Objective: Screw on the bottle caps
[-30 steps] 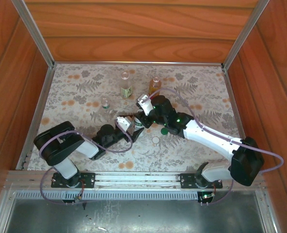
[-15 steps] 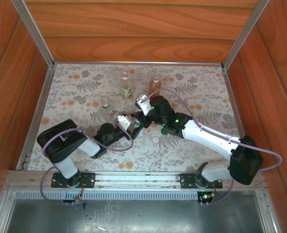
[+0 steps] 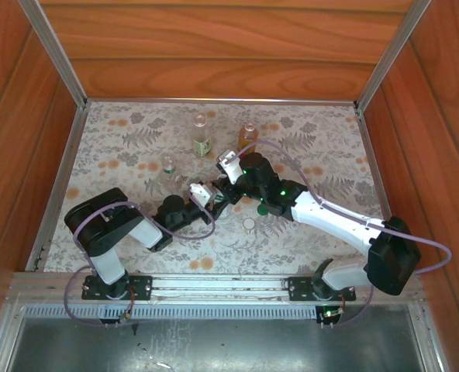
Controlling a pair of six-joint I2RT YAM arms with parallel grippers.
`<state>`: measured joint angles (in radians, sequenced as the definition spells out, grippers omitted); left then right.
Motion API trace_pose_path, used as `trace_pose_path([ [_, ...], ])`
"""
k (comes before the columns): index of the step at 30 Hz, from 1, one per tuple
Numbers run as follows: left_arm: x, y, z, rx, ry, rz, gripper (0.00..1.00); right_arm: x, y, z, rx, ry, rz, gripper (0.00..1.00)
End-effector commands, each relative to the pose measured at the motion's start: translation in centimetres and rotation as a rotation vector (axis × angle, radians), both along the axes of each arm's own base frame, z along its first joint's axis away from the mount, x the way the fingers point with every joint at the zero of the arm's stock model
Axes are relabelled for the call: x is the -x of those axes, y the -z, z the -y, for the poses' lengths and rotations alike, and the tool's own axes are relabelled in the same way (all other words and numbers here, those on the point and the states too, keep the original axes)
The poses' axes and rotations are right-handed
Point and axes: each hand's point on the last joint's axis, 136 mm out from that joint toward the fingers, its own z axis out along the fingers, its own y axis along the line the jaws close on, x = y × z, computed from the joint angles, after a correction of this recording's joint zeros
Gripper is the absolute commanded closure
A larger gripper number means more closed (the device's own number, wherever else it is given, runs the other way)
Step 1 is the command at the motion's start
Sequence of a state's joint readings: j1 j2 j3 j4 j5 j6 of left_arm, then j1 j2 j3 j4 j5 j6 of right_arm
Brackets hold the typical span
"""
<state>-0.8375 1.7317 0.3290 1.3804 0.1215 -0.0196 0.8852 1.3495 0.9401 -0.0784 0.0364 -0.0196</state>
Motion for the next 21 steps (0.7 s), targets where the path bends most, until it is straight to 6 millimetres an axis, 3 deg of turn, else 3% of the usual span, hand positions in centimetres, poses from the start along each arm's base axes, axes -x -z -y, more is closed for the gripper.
trace_pose_path([
  [1,-0.4,-1.7,0.0,0.051,-0.002,0.027,0.41,0.6,0.9,-0.1,0.023,-0.005,-0.037,0.53],
  [5,-0.4,-2.0,0.0,0.059,-0.002,0.032,0.32,0.6,1.0,-0.1,0.024,-0.005,-0.043,0.53],
  [10,-0.4,-2.6,0.0,0.076,-0.005,0.035,0.31,0.7,1.3,-0.1,0.028,-0.008,-0.05,0.53],
  [17,-0.3,-2.4,0.0,0.074,0.004,0.026,0.45,0.6,1.2,-0.1,0.025,-0.004,-0.054,0.52],
  [21,-0.1,-2.5,0.0,0.074,0.01,0.027,0.5,0.1,0.2,0.2,-0.009,0.047,-0.047,0.43],
])
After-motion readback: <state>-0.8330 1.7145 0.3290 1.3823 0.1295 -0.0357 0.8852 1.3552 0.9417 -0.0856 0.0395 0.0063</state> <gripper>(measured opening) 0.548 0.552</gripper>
